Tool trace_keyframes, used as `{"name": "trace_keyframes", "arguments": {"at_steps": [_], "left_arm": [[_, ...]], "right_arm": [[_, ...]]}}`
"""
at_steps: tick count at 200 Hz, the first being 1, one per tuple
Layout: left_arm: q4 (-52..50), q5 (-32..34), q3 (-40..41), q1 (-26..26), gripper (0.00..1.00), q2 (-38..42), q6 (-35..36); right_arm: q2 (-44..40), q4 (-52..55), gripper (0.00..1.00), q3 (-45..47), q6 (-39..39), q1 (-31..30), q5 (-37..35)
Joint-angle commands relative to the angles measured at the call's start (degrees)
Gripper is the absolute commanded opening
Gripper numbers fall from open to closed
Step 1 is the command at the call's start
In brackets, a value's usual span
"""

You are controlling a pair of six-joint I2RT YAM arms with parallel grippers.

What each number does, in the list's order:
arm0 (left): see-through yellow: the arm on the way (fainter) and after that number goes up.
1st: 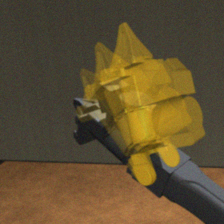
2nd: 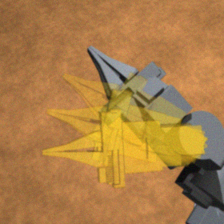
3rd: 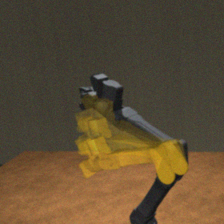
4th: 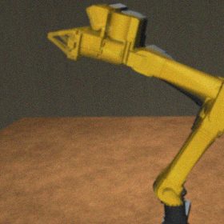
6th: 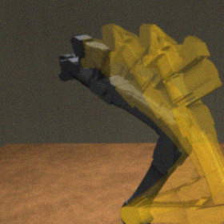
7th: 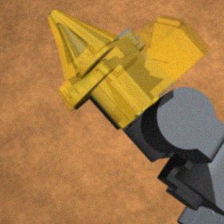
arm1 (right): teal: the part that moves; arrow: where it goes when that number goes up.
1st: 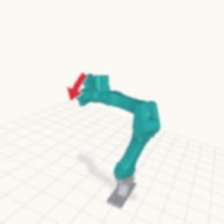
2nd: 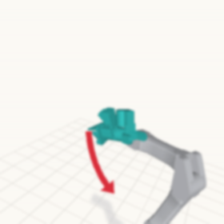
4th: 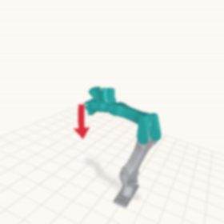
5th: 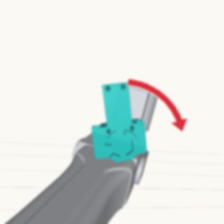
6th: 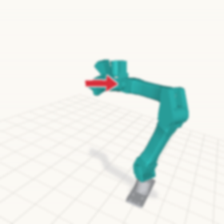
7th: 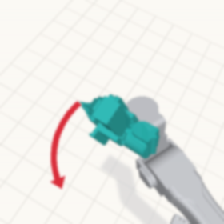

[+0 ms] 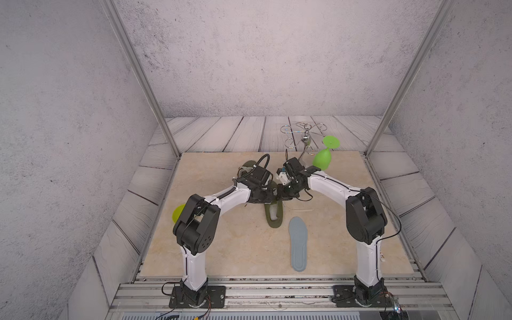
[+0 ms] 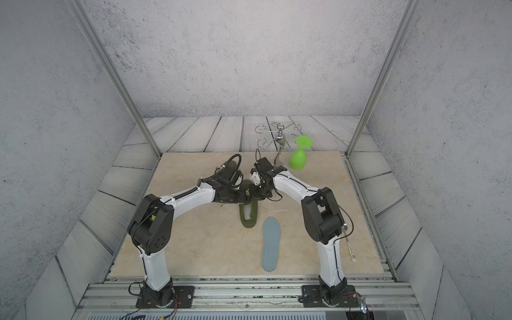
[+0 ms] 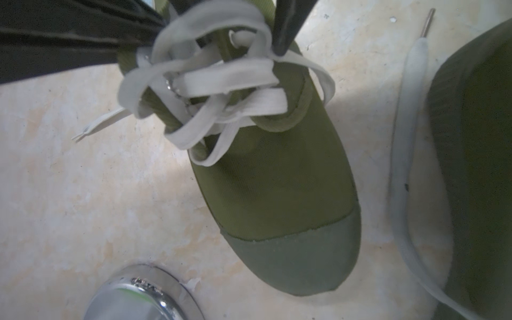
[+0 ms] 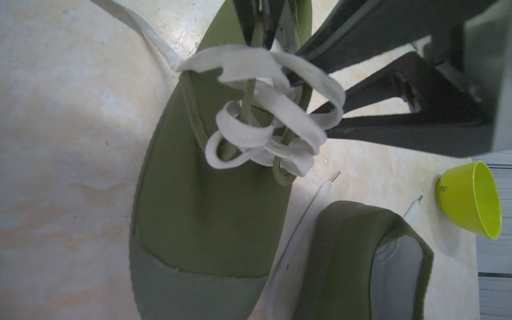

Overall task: Insert the insole into the shoe
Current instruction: Place the shoe at the center of the board.

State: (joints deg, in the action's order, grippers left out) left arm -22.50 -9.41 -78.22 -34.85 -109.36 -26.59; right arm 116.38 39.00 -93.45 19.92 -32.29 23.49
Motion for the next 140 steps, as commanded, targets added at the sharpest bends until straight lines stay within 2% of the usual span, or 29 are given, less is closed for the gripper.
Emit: {"name": "trace_keyframes", "arguments": {"at_steps": [1, 21, 33, 48, 64, 99, 127, 140], "left_arm": [[-2.5, 1.9, -1.8, -0.5, 0.33, -0.7, 1.0], [-4.0, 2.8, -2.5, -0.5, 0.21, -0.4, 1.7], [-4.5, 3.2, -2.5, -0.5, 0.09, 0.2, 2.1], [-4.6, 3.6, -2.3, -0.5, 0.03, 1.0, 2.1], [-5.0, 3.9, -2.2, -0.5, 0.0, 1.6, 2.1], [-5.1, 4.5, -0.6, 0.2, 0.0, 4.1, 0.1], [5.3, -6.6, 7.0, 4.0, 0.0, 7.9, -5.3], [6.1, -7.6, 8.0, 4.4, 0.0, 8.8, -5.6]], "right_arm": [[-2.8, -0.3, 0.0, 0.2, 0.1, 0.0, 0.9], [-3.0, -0.1, 0.0, 0.4, -0.3, 0.5, 0.7], [-3.2, 0.2, 0.0, 0.5, -0.8, 1.0, 0.5], [-3.3, 1.0, 0.0, 0.2, -1.8, 1.3, -0.3], [-3.4, 1.8, 0.0, 0.3, -2.8, 1.9, -0.9], [-4.0, 2.4, 0.0, 0.8, -3.9, 3.2, -1.8], [-4.2, 3.3, 0.0, 0.9, -5.5, 3.4, -2.9], [-4.2, 3.3, 0.0, 1.0, -5.9, 3.4, -3.5]]}}
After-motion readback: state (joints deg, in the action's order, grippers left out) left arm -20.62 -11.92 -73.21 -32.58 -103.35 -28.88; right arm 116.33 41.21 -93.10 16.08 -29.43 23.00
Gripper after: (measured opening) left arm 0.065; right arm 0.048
